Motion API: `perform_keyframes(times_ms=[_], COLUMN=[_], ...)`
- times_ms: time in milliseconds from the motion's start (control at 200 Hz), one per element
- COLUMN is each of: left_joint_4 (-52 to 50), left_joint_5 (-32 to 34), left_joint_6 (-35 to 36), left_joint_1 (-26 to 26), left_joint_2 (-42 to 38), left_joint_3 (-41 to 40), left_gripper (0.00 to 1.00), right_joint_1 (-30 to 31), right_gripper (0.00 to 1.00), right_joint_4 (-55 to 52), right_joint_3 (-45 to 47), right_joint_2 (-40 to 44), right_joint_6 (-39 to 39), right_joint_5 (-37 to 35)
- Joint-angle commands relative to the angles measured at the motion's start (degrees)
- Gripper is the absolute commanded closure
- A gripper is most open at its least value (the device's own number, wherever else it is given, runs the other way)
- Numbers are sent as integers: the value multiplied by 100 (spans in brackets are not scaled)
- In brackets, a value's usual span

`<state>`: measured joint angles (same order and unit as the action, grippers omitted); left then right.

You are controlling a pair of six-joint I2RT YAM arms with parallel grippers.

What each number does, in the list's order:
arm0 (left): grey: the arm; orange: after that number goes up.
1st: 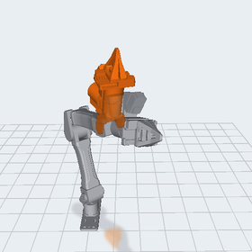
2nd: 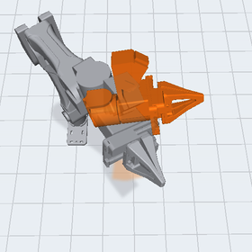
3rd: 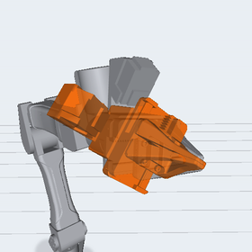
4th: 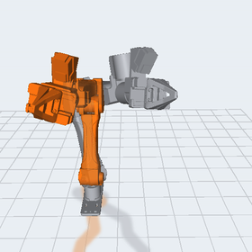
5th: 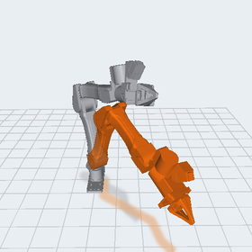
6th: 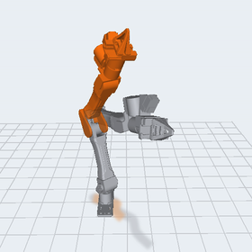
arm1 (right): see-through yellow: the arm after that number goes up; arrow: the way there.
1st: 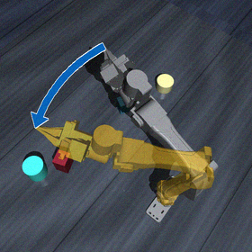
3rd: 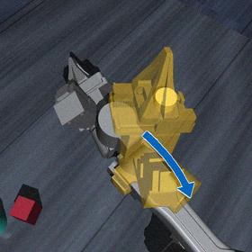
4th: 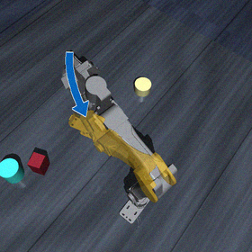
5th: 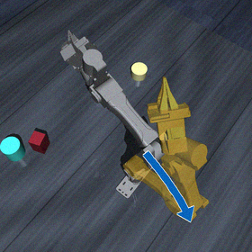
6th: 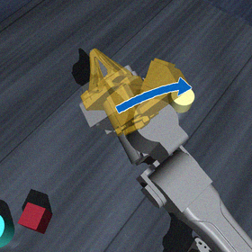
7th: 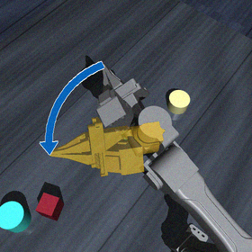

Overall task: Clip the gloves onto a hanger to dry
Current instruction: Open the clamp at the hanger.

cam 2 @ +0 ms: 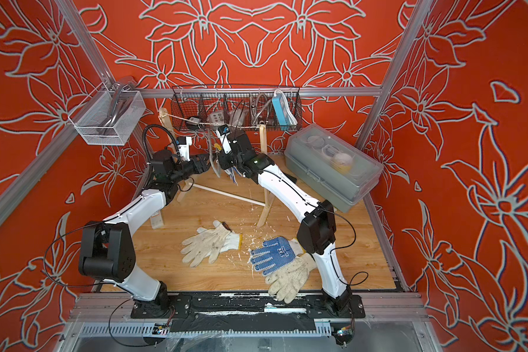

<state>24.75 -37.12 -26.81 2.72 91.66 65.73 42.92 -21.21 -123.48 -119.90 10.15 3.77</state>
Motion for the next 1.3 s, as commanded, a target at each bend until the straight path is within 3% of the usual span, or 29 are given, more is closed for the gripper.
perform_keyframes(times_ms=[0, 265, 600, 846, 1206, 1296], left_joint_4=[56, 64, -319, -589, -1105, -1048], left_joint_5=[-41, 12, 205, -294, -464, -471], left_joint_6=[97, 89, 475, 613, 1167, 1175], left_joint_1=[172, 410, 429, -26, -412, -463], left_joint_2=[-106, -43, -224, -288, -476, -499], left_joint_3=[219, 301, 123, 38, 12, -34], left_gripper=[36, 36, 34, 28, 27, 27], right_joint_1=[41, 33, -29, -97, -79, -51], right_gripper=[100, 100, 100, 100, 100, 100], right_joint_4=[185, 314, 166, -490, -932, -1214], right_joint_3=[197, 792, 805, 167, -877, -1491], right_joint_2=[389, 832, 762, 282, -425, -758], right_joint_6=[-109, -89, -110, -120, 373, 431], right_joint_5=[-139, -90, -33, -1, -959, -1101])
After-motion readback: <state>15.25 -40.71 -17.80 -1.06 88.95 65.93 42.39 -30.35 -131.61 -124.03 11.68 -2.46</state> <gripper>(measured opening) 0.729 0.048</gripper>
